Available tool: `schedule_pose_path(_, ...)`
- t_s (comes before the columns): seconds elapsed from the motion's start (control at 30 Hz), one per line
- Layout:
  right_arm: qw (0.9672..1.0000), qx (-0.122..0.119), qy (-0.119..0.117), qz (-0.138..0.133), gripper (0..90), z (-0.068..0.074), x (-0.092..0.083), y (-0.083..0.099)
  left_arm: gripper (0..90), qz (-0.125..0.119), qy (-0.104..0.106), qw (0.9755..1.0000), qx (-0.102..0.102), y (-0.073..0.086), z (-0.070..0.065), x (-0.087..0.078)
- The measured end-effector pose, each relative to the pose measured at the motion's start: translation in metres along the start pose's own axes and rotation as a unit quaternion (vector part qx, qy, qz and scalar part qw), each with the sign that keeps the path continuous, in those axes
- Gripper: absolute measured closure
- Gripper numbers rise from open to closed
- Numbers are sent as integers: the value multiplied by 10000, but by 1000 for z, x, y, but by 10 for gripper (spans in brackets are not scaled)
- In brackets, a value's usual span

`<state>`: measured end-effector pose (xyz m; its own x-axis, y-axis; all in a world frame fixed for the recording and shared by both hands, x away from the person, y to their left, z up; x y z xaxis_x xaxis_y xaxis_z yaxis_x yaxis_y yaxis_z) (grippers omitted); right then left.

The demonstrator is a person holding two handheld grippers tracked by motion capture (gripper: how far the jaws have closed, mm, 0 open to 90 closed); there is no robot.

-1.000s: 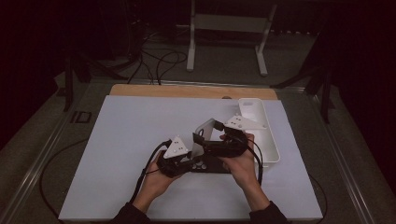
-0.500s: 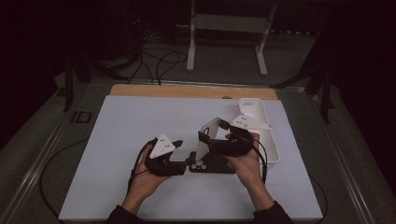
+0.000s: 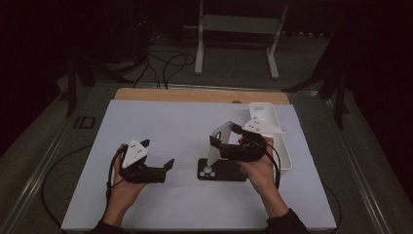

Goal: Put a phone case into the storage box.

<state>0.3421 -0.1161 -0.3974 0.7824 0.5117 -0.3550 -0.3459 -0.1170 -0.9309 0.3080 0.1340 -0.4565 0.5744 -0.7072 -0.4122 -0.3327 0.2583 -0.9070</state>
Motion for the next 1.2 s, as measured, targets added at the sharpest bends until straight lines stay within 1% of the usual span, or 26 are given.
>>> schedule_pose_path(0.03,10000,0,0,0,168,0,0,0,0,0,0,10000,0,0,0,0)
schedule_pose_path(0.07,10000,-6,25,6,167,-1,0,0,0,-60,-62,10000,-1,5,5,-5)
schedule_pose_path(0.1,10000,-6,25,6,167,-1,0,0,0,-60,-62,10000,-1,5,5,-5)
schedule_pose_path(0.17,10000,-16,38,2,168,-2,0,0,0,-176,-90,9998,-20,12,11,-13)
schedule_pose_path(0.2,10000,-16,38,2,168,-2,0,0,0,-176,-90,9998,-20,12,11,-13)
schedule_pose_path(0.27,10000,-21,70,6,167,-5,0,-1,0,-155,-179,9997,45,24,18,-20)
schedule_pose_path(0.3,10000,-21,70,6,167,-5,0,-1,0,-155,-179,9997,45,24,18,-20)
schedule_pose_path(0.33,10000,-21,90,4,168,-6,-1,-1,0,-138,-224,9997,14,29,21,-22)
schedule_pose_path(0.37,10000,-23,95,8,168,-7,-1,-2,0,-134,-248,9996,-65,37,24,-26)
schedule_pose_path(0.4,10000,-23,95,8,168,-7,-1,-2,0,-134,-248,9996,-65,37,24,-26)
schedule_pose_path(0.43,9999,-22,109,9,168,-8,-1,-2,0,-112,-310,9994,-126,45,28,-30)
schedule_pose_path(0.47,9999,-22,109,9,168,-8,-1,-2,0,-112,-310,9994,-126,45,28,-30)
schedule_pose_path(0.53,9999,-13,116,-2,167,-9,-1,-2,0,-117,-328,9993,-168,52,31,-35)
schedule_pose_path(0.6,9999,-1,110,2,167,-10,-1,-2,0,-139,-401,9989,-214,61,33,-40)
schedule_pose_path(0.63,9999,-1,110,2,167,-10,-1,-2,0,-139,-401,9989,-214,61,33,-40)
schedule_pose_path(0.77,9999,-28,161,-2,167,-12,-1,-4,0,-98,-464,9987,-196,73,34,-44)
schedule_pose_path(0.93,9998,-49,189,2,167,-14,-2,-5,0,-103,-486,9985,-215,77,36,-44)
schedule_pose_path(1.03,9997,-41,257,-31,167,-19,-2,-9,0,-26,-509,9985,-209,81,37,-43)
schedule_pose_path(1.2,9995,-21,319,-52,167,-25,-2,-12,0,-56,-514,9984,-214,82,36,-42)
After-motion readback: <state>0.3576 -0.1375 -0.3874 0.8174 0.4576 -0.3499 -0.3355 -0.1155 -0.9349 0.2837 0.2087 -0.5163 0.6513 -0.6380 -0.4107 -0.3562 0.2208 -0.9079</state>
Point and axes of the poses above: each handheld gripper's, and its own axes: x roughly forward along the jaws, y roughly out of its underside, z roughly to its left, the point moved 6 cm from there along x, roughly forward along the jaws, and after that the axes turned 13 degrees about y, right-handed, at the moved point
